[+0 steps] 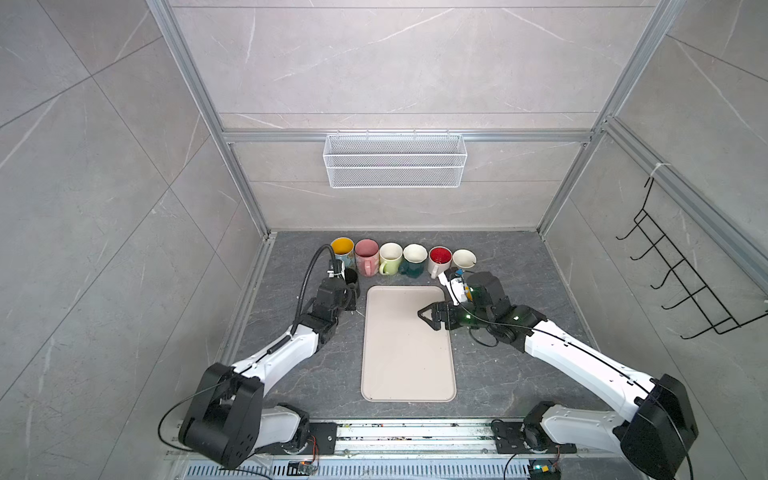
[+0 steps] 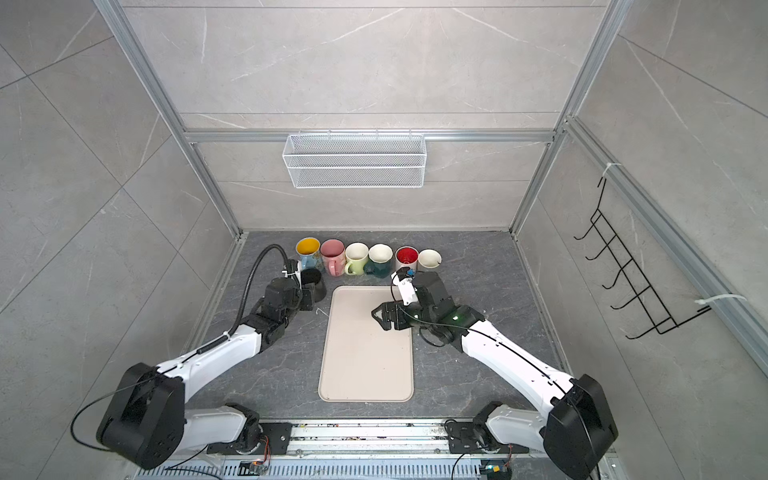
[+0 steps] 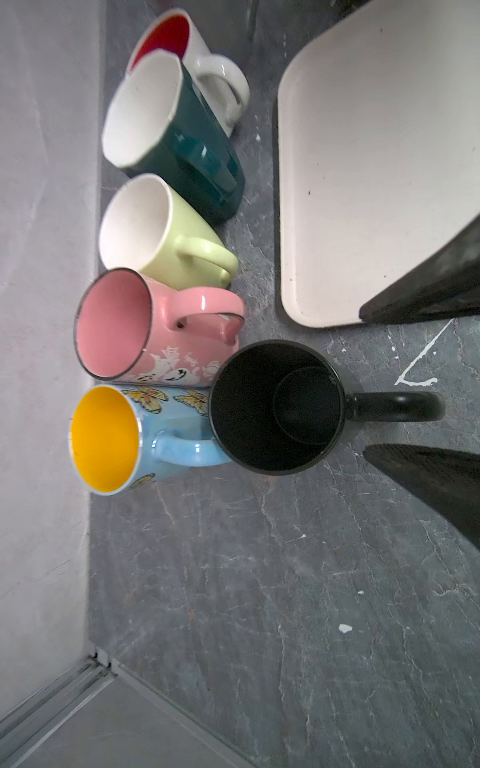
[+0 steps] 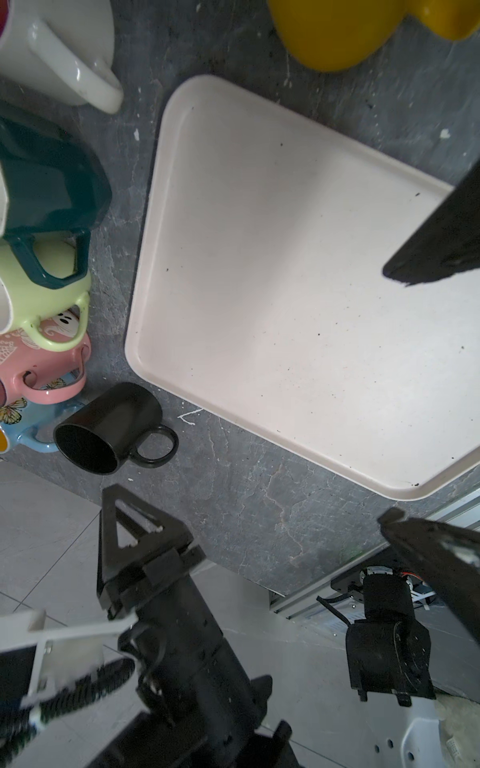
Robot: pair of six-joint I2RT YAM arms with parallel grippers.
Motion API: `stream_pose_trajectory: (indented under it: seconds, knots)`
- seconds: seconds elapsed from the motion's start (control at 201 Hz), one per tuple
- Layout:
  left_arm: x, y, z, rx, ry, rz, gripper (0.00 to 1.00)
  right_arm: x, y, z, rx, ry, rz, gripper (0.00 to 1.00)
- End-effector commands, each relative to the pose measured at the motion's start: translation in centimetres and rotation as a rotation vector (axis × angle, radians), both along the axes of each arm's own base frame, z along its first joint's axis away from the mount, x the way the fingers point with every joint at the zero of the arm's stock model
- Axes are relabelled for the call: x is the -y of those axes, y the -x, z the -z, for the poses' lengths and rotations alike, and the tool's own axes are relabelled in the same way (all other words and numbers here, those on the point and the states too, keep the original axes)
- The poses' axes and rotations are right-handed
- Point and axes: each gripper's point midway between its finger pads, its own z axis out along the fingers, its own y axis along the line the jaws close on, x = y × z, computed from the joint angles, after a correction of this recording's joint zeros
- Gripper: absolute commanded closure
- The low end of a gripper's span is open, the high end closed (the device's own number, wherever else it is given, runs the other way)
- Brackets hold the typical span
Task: Turn the mug right side up
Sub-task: 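Lower the black mug upright beside the blue mug and open the left gripper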
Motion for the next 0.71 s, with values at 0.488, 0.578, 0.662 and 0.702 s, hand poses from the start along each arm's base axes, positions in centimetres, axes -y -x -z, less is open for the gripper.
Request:
stream_pose_trajectory:
  seconds: [0.488, 0.578, 0.662, 0.702]
  knots:
    - [-4.9, 4.6, -8.7, 0.202, -0.079, -0.113, 0.30, 6.3, -5.2, -8.7, 0.279, 0.046, 0.350, 0.01]
    - [-6.0, 4.6, -8.1, 0.187, -0.123, -0.163, 0.24, 8.4, -6.2, -8.9, 0.304, 0.060, 0.449, 0.01]
    - [-6.5, 4.4, -7.4, 0.188, -0.153, -0.197, 0.07, 11.0, -7.2, -8.5, 0.327, 0.103, 0.562, 0.01]
    - [-7.0, 4.3, -6.8, 0.190, -0.176, -0.219, 0.05, 12.3, -7.6, -8.1, 0.341, 0.130, 0.614, 0.01]
